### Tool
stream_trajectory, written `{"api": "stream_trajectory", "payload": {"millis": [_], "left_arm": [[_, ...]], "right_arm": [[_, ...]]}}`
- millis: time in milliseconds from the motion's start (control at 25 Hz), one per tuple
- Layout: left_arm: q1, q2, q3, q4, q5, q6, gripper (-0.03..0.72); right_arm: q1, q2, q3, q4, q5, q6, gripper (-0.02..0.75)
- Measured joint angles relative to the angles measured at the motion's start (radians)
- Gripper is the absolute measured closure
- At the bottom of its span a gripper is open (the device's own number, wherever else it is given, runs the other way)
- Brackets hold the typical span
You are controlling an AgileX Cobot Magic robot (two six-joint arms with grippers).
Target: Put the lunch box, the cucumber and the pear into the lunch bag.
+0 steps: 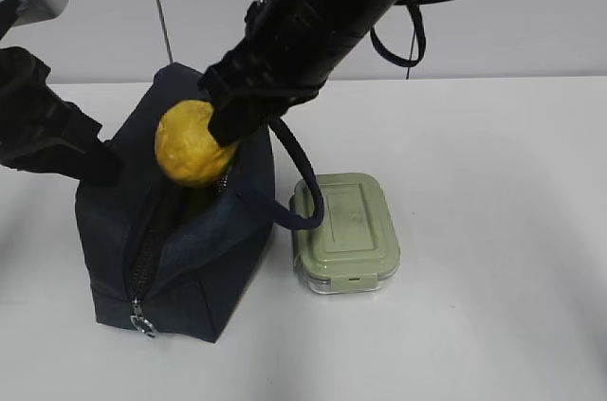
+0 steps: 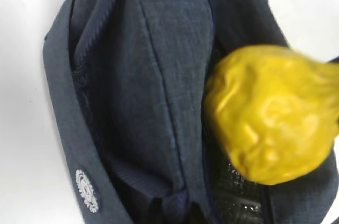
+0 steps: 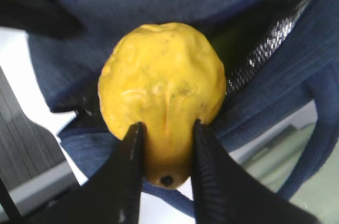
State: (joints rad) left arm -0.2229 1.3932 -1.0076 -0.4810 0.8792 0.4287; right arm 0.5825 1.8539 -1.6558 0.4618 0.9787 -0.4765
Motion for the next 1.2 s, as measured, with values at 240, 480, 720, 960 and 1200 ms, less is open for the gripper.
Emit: {"api": "stream_trajectory", "payload": {"millis": [240,480,720,960,1200], "left_arm": [[0.0,0.0,0.0,-0.001,0.0,0.0,0.67],[0.0,0.0,0.0,-0.001,0.0,0.0,0.67],[0.0,0.0,0.0,-0.001,0.0,0.0,0.67],[0.0,0.0,0.0,-0.001,0.001,0.0,0.67],[0.0,0.0,0.0,0.0,0.002,0.0,0.67]], "right_arm": [[0.005,0.054,0.0,-0.082,0.052,0.0,0.562],[0.009,0.086,0.0,-0.044,0.043,-0.009,0.499],[0.009,0.086,-0.009,-0.02,0.028,-0.015,0.163],[-0.019,0.062,-0.014,-0.012,0.017,0.038,0.163],[-0.183,-0.011,-0.014,0.033,0.029,0.085,0.167]]}}
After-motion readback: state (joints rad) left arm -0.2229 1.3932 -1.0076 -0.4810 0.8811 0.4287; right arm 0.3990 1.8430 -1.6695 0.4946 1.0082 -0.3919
